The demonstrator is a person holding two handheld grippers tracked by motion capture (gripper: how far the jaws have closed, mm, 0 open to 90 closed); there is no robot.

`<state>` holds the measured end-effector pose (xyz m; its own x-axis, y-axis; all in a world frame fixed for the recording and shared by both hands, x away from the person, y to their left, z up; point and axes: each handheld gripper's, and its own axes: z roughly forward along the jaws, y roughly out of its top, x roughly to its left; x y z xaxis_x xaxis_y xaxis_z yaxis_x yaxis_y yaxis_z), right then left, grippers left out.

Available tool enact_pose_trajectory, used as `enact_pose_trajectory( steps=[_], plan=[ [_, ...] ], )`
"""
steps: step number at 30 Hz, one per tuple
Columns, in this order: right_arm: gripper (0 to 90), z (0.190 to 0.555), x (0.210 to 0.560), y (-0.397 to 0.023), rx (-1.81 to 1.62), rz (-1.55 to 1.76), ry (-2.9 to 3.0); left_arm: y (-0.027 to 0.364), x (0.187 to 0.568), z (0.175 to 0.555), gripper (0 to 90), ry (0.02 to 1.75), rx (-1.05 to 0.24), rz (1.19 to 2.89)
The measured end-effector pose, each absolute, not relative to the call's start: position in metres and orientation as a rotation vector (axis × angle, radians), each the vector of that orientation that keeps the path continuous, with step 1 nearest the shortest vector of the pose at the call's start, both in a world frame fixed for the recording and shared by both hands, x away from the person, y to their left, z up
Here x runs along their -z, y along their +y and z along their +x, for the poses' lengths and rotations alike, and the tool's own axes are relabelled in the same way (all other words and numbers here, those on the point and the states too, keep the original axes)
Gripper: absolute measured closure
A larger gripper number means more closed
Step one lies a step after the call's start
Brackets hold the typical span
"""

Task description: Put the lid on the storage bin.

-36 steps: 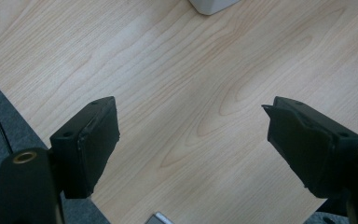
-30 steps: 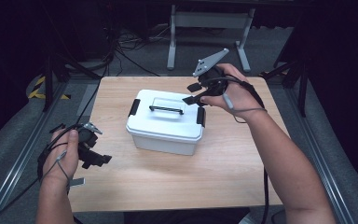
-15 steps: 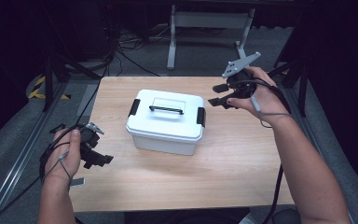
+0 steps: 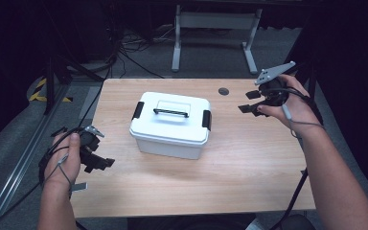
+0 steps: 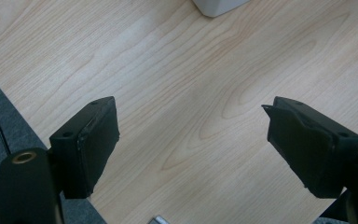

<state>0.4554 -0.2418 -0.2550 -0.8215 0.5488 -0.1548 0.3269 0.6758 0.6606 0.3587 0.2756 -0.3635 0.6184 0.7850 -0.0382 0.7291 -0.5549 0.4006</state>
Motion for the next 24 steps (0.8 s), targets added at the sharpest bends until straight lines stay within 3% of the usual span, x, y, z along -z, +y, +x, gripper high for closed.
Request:
enact_pose_trajectory(
  steps=[18,24],
  plan=[
    [43.3,0.451,0.312,-0.294,-0.842,0.892,2.467,0.278,0.370,0.362,17.2,1.266,-0.208,2.440],
    [43.4,0.450,0.351,-0.297,-0.854,0.945,2.468,0.278,0.372,0.364,17.1,1.263,-0.208,2.449]
  ],
)
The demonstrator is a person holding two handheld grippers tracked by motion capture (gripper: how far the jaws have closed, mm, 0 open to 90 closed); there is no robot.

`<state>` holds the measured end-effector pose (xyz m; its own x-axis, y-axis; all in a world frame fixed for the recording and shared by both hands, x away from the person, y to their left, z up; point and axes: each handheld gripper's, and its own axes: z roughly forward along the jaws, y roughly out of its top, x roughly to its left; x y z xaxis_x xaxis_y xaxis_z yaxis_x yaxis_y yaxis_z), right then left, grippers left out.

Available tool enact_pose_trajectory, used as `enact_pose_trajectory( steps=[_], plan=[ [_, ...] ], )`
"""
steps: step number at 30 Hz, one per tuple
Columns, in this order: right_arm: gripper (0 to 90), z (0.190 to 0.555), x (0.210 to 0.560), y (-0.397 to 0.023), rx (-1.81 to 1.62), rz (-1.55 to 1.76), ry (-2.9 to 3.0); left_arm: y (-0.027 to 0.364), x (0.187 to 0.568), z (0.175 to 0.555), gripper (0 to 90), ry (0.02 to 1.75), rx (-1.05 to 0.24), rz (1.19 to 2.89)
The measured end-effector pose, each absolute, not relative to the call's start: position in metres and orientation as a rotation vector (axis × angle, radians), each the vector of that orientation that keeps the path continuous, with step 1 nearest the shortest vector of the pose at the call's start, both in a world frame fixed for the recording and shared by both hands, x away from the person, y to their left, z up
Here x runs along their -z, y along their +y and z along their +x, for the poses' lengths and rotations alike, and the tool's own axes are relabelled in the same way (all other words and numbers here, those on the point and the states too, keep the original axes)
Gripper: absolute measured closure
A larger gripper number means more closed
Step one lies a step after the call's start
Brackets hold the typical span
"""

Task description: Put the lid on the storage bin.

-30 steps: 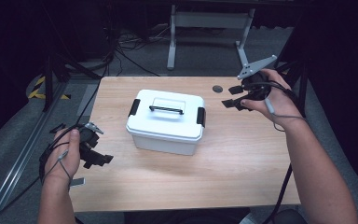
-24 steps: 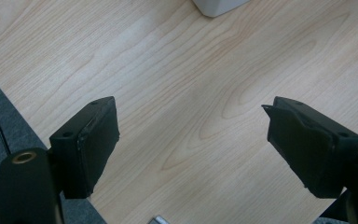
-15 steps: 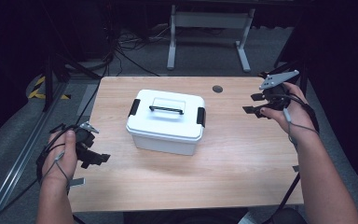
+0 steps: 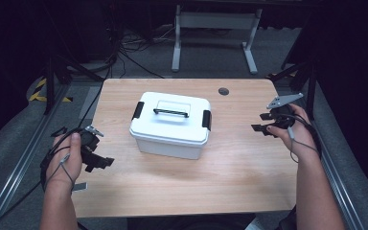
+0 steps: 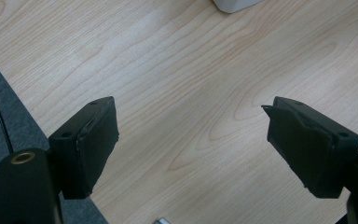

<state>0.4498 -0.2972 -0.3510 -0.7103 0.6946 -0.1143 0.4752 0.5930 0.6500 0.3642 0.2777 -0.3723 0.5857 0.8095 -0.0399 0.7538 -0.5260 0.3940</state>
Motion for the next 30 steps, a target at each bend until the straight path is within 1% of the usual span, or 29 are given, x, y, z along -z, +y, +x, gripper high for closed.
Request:
enact_pose_trajectory(
  steps=[4,9,12,13,15,18,20,30],
  plan=[
    [43.7,0.454,0.364,-0.295,-0.780,0.964,2.473,0.276,0.374,0.366,17.1,1.265,-0.206,2.453],
    [43.2,0.457,0.379,-0.294,-0.804,0.980,2.475,0.274,0.376,0.367,17.1,1.258,-0.203,2.469],
    [42.9,0.458,0.388,-0.295,-0.805,0.990,2.490,0.273,0.377,0.367,17.1,1.245,-0.189,2.477],
    [42.9,0.459,0.391,-0.295,-0.798,0.994,2.499,0.272,0.379,0.369,17.2,1.211,-0.173,2.496],
    [42.7,0.460,0.396,-0.295,-0.794,1.002,2.503,0.270,0.381,0.370,17.1,1.200,-0.147,2.503],
    [42.5,0.461,0.402,-0.295,-0.779,1.006,2.517,0.270,0.382,0.371,17.3,1.208,-0.151,2.504],
    [42.3,0.463,0.412,-0.295,-0.763,1.009,2.543,0.269,0.382,0.371,17.3,1.203,-0.149,2.503],
    [41.6,0.465,0.430,-0.296,-0.709,1.043,2.631,0.269,0.384,0.373,17.2,1.193,-0.137,2.512]
  ],
)
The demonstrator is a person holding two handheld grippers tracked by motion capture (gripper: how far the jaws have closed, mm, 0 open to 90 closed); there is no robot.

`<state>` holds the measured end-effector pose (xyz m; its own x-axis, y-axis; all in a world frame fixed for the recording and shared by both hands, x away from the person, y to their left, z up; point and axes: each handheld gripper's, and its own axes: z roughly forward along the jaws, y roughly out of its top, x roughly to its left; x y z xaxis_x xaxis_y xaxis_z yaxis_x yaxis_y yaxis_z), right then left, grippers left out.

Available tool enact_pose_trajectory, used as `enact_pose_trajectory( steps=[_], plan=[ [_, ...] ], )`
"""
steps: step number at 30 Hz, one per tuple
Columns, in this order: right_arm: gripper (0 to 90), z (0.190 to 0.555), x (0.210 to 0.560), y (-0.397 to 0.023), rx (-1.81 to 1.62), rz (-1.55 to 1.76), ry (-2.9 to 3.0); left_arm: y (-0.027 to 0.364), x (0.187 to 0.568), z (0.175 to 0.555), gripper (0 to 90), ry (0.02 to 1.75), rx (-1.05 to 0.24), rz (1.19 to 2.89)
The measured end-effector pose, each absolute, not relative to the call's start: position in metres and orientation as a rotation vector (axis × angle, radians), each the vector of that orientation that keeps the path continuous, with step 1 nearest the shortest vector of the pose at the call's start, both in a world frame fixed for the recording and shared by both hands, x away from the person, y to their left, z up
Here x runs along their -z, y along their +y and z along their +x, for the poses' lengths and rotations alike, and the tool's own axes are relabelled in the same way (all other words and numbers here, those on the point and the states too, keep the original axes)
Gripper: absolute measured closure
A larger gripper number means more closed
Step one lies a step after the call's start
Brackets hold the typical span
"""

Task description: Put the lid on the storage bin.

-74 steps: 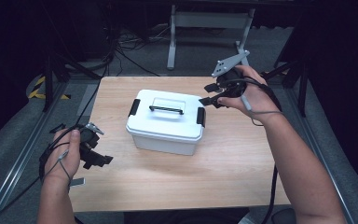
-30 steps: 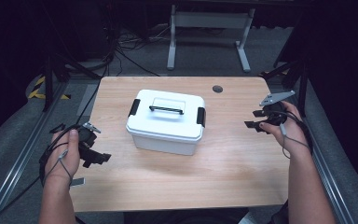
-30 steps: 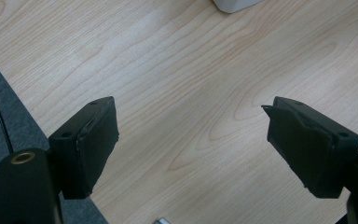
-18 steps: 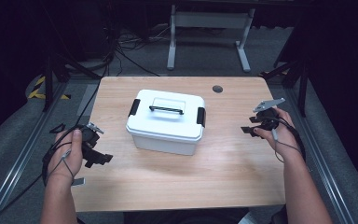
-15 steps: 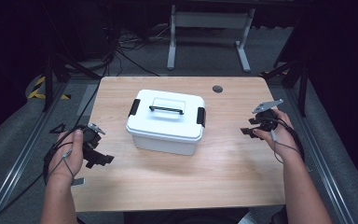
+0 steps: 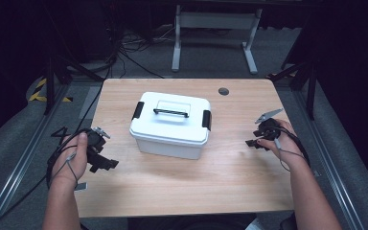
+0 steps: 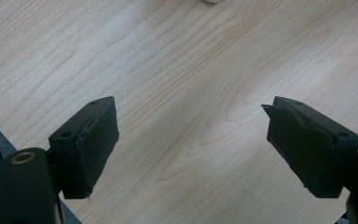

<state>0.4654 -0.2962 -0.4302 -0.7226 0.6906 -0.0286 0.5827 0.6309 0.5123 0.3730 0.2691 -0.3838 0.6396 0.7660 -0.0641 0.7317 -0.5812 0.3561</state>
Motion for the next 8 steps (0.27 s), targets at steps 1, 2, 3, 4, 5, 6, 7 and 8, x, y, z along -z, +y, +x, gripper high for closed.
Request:
enact_pose_trajectory(
  steps=[1,2,3,4,5,6,7,8],
  plan=[
    [41.5,0.4653,0.4317,-0.2959,-0.699,1.048,2.636,0.2692,0.3837,0.3731,17.2,1.196,-0.135,2.509],
    [41.6,0.4657,0.4332,-0.2959,-0.694,1.046,2.639,0.2695,0.3837,0.3733,17.2,1.196,-0.136,2.509],
    [41.6,0.4658,0.4344,-0.2955,-0.686,1.051,2.644,0.2696,0.3838,0.3735,17.2,1.196,-0.135,2.510],
    [41.4,0.4660,0.4354,-0.2953,-0.676,1.051,2.646,0.2697,0.3843,0.3737,17.2,1.195,-0.131,2.513],
    [41.2,0.4660,0.4363,-0.2949,-0.668,1.051,2.650,0.2696,0.3850,0.3737,17.2,1.196,-0.127,2.513],
    [41.2,0.4660,0.4363,-0.2949,-0.668,1.051,2.650,0.2696,0.3850,0.3737,17.2,1.196,-0.127,2.513],
    [41.2,0.4662,0.4371,-0.2946,-0.661,1.045,2.649,0.2697,0.3858,0.3741,17.2,1.196,-0.121,2.519],
    [41.2,0.4661,0.4376,-0.2940,-0.654,1.043,2.646,0.2694,0.3868,0.3747,17.2,1.196,-0.114,2.517]
  ],
)
